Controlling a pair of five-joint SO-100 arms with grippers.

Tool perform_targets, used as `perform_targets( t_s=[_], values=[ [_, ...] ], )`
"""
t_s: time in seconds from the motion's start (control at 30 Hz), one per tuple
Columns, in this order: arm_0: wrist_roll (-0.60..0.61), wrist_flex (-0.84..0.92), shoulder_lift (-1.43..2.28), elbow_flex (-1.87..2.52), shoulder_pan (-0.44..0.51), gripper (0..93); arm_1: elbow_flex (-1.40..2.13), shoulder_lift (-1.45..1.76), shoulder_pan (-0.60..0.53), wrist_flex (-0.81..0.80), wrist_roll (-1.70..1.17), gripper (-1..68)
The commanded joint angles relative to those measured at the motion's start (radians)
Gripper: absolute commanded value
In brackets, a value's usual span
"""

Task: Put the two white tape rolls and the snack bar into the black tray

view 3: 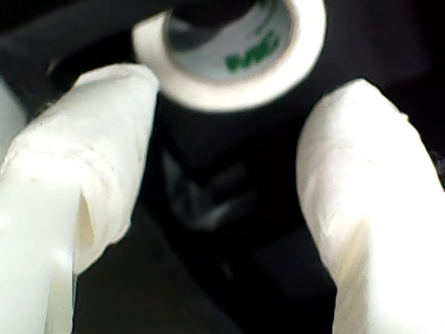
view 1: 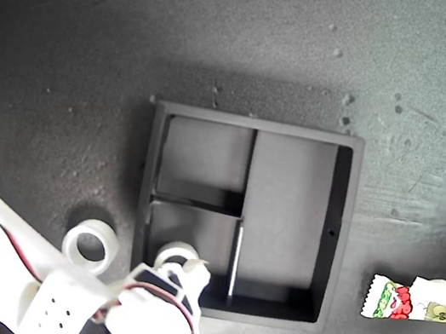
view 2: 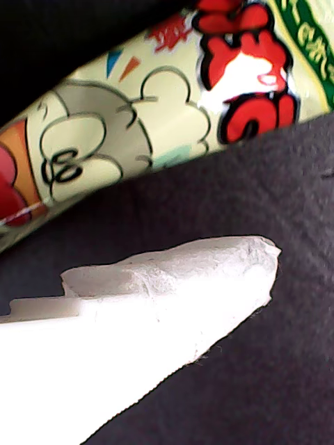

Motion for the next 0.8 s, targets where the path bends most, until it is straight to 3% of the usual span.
perform_targets(
  t_s=[0.0,0.3,0.4,0.53,0.63,0.77],
  values=[
    [-0.015,0.020,0.279,0.190,-0.055,13.2,0.040,0.003,-0.054,-0.058,0.077,30.9],
    [-0.107,0.018,0.782,0.663,-0.081,12.6,0.169,-0.002,-0.071,-0.091,0.048,31.7],
    [-0.181,0.015,0.876,0.790,-0.035,13.2,0.209,-0.043,-0.064,-0.143,0.035,26.6],
    [-0.302,-0.020,0.897,0.907,0.063,15.1,0.244,-0.074,-0.052,-0.172,0.032,14.8],
    [-0.382,-0.075,0.887,0.991,0.137,16.1,0.262,-0.072,-0.029,-0.172,0.032,-0.1],
    [-0.445,-0.267,0.917,1.197,0.204,16.7,0.264,-0.055,0.011,-0.140,0.049,-0.4]
  ],
)
